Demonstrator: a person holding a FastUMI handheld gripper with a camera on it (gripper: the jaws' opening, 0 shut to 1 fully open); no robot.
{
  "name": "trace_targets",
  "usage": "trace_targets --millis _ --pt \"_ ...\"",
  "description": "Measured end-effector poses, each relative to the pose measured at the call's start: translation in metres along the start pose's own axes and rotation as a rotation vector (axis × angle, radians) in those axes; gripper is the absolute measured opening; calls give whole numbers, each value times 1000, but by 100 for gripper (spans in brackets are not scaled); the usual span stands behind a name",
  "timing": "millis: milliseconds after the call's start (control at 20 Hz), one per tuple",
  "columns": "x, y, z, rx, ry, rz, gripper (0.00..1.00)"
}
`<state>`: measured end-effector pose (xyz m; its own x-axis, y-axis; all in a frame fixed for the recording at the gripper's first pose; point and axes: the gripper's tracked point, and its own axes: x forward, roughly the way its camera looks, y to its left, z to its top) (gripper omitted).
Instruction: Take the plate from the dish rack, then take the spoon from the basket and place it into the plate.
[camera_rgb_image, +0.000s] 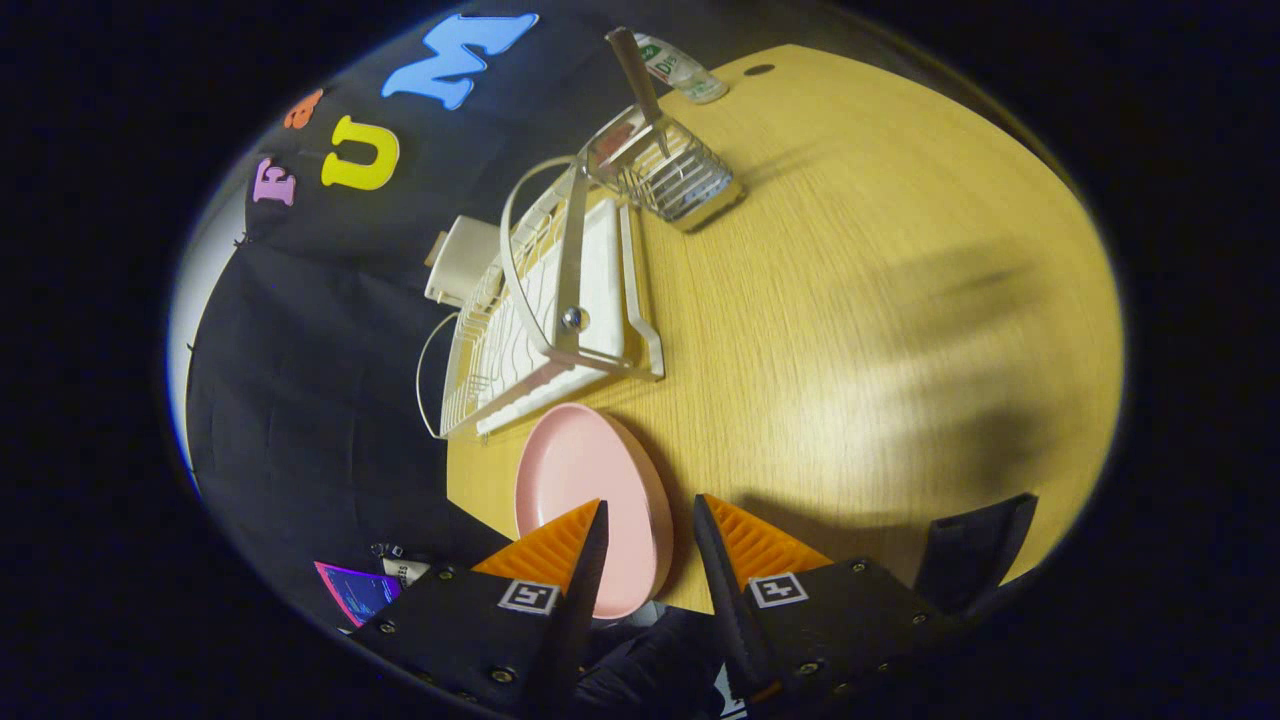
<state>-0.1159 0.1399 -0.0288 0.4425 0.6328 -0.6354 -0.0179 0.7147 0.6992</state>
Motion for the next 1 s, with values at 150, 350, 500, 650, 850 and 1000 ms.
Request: trace_targets --millis 150,350,500,650,850,1000 --pt "-22 11 53 -12 -167 -6 54" --pt "-52 21 130 -45 -420 -70 54" --pt "-60 27 173 -88 -562 -109 54" --pt "-51 24 201 -98 -622 -131 54" --pt "-33 9 225 -93 -656 -158 54" --pt "-17 2 242 -78 -672 -159 54"
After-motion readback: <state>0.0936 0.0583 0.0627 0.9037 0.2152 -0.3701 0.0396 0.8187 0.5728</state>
